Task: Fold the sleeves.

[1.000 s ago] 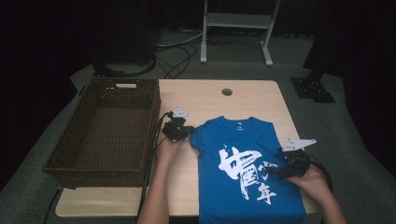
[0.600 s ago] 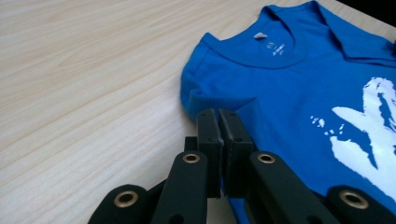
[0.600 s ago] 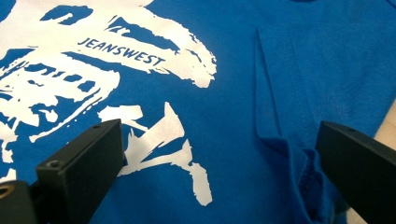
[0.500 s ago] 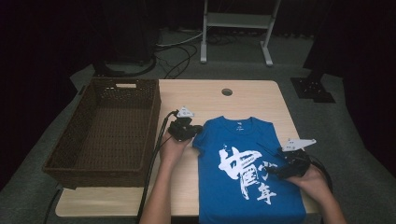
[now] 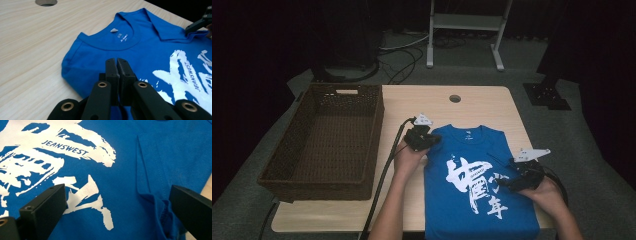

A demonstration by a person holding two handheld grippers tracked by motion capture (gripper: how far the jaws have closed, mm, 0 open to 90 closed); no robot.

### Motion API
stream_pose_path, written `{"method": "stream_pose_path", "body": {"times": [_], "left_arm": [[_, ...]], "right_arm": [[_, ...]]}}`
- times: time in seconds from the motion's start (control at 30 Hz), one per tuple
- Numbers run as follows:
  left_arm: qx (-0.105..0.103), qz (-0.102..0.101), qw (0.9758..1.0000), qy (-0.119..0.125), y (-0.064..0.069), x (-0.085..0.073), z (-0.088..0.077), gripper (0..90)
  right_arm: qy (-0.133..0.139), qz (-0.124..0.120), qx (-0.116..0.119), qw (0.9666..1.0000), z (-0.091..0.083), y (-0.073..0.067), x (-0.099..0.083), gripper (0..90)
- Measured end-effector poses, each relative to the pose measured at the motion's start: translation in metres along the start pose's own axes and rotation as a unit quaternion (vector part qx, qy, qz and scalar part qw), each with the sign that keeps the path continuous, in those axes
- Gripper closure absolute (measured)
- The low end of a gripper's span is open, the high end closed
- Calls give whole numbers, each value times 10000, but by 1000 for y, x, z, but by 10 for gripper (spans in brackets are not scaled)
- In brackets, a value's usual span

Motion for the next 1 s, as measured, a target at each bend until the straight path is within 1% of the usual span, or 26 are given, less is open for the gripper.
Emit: {"method": "stream_pose_path", "body": {"times": [0.27,0.4,0.63,0.73,0.83,0.9,0.93,1.0], "left_arm": [[-192,-35,9998,66,10,5,11,881],[-269,-28,9996,30,15,5,17,879],[-408,-105,9991,38,18,5,23,872],[-430,-89,9990,34,20,5,27,858],[-463,-88,9989,41,22,5,29,803],[-456,-127,9989,29,22,4,30,716],[-472,-150,9988,13,22,4,30,691],[-443,-159,9989,-16,22,3,30,611]], "right_arm": [[0,-1,0,10000,0,0,0,18],[0,-2,0,10000,0,0,0,18],[-3,-8,0,10000,0,0,0,18],[-3,-7,0,10000,0,0,0,18],[-3,-7,0,10000,0,0,0,18],[-3,-8,0,10000,0,0,0,18],[-3,-8,0,10000,0,0,0,18],[-3,-8,1,10000,0,0,0,18]]}}
Point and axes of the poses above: each handheld gripper's, and its own axes: z roughly forward along the jaws, x roughly out of its top, y roughly to its right, the point moved 1 cm from there along z, roughly forward along the jaws, and after that the axes turned 15 degrees about x, right-handed, at the moved point
